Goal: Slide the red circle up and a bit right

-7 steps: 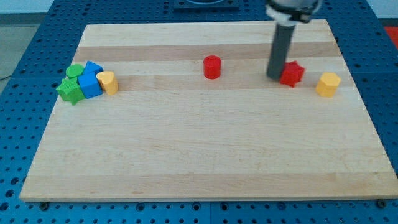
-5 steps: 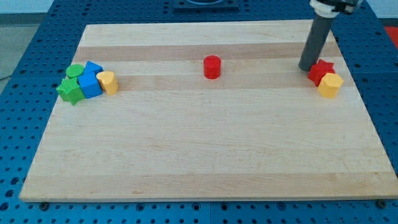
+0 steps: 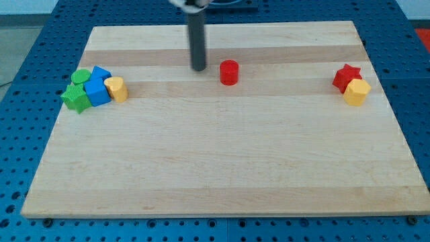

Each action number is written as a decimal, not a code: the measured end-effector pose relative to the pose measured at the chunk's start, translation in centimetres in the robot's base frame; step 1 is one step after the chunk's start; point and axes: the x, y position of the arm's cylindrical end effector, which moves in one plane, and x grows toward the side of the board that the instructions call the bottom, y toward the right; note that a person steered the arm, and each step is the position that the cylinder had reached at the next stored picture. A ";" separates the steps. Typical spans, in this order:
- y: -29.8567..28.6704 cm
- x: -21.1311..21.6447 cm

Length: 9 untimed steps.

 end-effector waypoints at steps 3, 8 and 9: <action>13.3 0.3; 13.6 -4.5; 20.0 -4.7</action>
